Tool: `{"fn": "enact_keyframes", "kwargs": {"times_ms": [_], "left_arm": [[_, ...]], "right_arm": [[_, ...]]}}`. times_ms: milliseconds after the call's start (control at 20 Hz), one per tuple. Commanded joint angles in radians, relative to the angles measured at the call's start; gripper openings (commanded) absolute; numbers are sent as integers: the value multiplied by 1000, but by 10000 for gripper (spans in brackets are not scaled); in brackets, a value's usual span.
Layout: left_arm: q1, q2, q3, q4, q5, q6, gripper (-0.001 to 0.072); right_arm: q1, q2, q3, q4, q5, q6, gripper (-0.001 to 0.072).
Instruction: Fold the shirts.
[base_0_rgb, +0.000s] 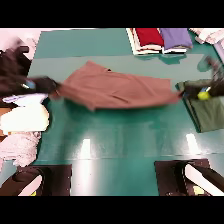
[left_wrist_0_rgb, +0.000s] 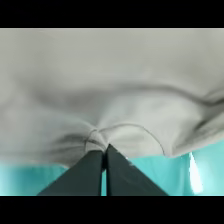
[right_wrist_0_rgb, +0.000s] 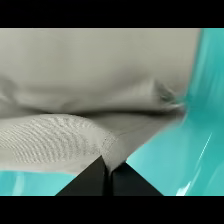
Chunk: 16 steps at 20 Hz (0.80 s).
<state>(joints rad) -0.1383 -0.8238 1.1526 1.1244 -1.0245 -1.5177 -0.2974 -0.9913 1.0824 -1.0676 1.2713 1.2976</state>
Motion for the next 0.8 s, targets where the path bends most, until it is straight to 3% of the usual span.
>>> {"fn": "enact_keyframes", "kwargs": {"times_ms": [0,200,400,550,750], "left_arm": [[0,84,336,47,-30,-4,25],[0,89,706,48,-47,-14,25],[0,89,910,56,-13,-23,24],[0,81,915,126,-27,-40,24],[0,2,776,230,-180,-80,25]], "right_arm": [[37,123,327,-2,-22,0,17],[35,196,606,-46,-7,32,17],[34,214,779,-150,52,97,16],[34,151,912,-195,167,109,16],[41,15,972,-190,269,119,16]]}}
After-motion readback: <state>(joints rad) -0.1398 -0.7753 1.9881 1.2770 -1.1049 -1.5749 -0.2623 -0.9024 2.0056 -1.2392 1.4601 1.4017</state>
